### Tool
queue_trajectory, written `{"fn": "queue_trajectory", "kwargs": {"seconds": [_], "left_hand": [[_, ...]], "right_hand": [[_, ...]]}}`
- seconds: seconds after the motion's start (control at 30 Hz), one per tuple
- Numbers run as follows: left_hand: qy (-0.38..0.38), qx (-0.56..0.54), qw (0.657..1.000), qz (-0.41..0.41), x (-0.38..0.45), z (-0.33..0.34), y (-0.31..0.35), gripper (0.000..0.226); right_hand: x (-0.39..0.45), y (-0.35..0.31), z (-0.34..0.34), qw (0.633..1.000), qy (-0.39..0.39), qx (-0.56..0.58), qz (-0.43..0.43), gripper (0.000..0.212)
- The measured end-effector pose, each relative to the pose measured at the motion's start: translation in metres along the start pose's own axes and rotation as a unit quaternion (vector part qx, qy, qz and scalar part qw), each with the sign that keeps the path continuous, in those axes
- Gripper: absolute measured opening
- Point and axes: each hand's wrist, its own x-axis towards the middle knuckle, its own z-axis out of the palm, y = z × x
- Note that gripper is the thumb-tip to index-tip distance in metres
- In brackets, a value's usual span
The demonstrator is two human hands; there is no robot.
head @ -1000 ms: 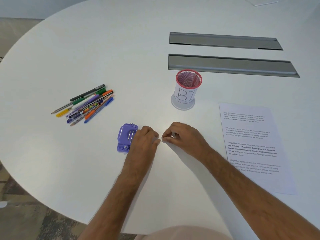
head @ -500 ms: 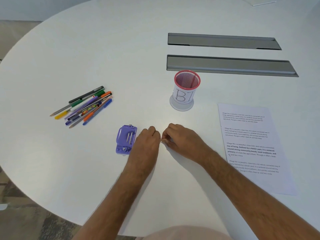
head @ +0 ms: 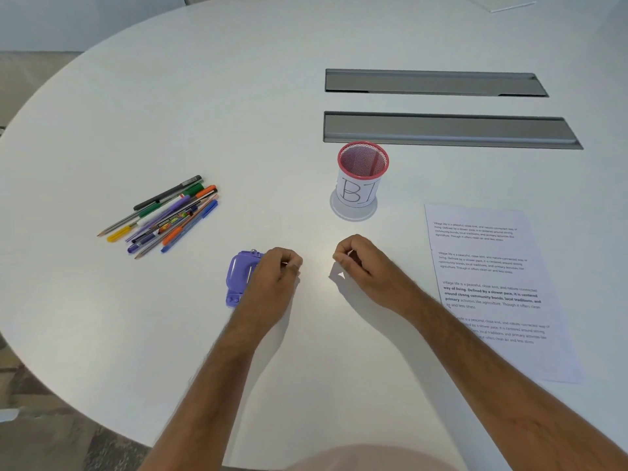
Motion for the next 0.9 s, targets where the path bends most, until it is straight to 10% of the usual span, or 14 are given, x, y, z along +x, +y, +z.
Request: {"fn": "queue_trajectory", "kwargs": {"seconds": [0.53,0.9], "left_hand": [[-0.026,-0.214,0.975,0.045,0.066,0.012,0.067,0.014],[-0.092,-0.135,0.981,0.109,0.137,0.032,0.145,0.007]], "right_hand": [[0.031,-0.017,-0.088,0.991,0.091,-0.043,-0.083,0.005],[0.105,-0.03,-0.145,0.987,0.143,-0.046,-0.06,0.006]]}}
